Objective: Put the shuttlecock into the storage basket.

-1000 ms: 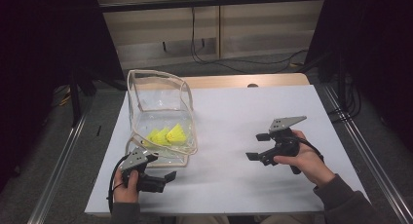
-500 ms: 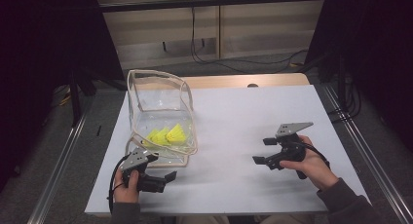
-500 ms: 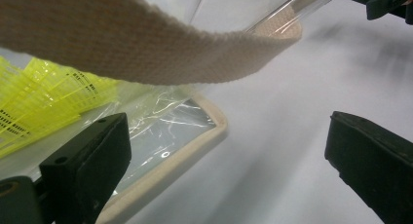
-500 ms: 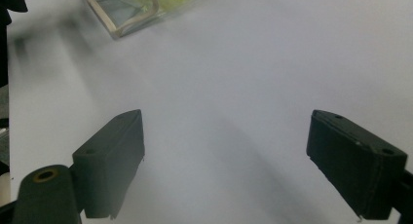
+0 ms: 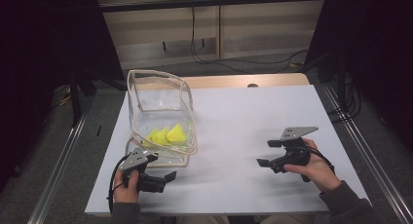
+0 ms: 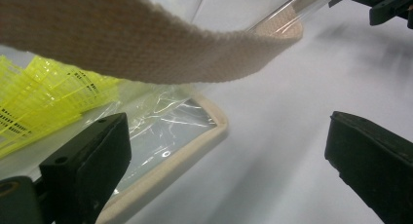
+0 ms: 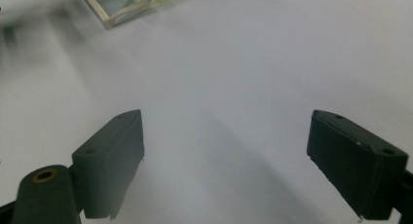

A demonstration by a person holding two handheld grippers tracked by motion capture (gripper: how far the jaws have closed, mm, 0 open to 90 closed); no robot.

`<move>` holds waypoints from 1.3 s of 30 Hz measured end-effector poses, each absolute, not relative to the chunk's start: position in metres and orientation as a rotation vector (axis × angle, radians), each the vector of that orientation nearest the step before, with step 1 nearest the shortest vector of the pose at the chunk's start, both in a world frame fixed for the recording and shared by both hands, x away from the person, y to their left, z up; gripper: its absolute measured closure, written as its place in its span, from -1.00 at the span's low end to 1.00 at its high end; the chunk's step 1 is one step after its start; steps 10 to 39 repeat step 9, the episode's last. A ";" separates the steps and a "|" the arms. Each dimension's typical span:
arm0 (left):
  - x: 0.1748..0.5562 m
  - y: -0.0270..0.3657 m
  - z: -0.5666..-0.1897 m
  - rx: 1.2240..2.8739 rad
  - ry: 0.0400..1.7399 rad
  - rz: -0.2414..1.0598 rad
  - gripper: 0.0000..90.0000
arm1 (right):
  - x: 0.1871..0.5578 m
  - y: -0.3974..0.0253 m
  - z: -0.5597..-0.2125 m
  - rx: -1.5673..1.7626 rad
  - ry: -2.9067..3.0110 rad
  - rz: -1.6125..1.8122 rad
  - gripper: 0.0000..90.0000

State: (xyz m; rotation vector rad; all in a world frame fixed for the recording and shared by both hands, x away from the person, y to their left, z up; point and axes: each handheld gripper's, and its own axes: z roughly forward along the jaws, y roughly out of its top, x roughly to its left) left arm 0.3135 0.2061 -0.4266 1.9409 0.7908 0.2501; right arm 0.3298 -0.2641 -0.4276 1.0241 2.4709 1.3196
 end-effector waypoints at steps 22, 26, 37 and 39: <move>0.315 0.206 -0.428 1.948 0.790 0.248 -0.93 | 0.324 -0.279 -0.435 1.039 2.437 1.331 -0.73; 0.315 0.206 -0.428 1.948 0.790 0.248 -0.93 | 0.324 -0.279 -0.435 1.039 2.437 1.331 -0.73; 0.315 0.206 -0.428 1.948 0.790 0.248 -0.93 | 0.324 -0.279 -0.435 1.039 2.437 1.331 -0.73; 0.315 0.206 -0.428 1.948 0.790 0.248 -0.93 | 0.324 -0.279 -0.435 1.039 2.437 1.331 -0.73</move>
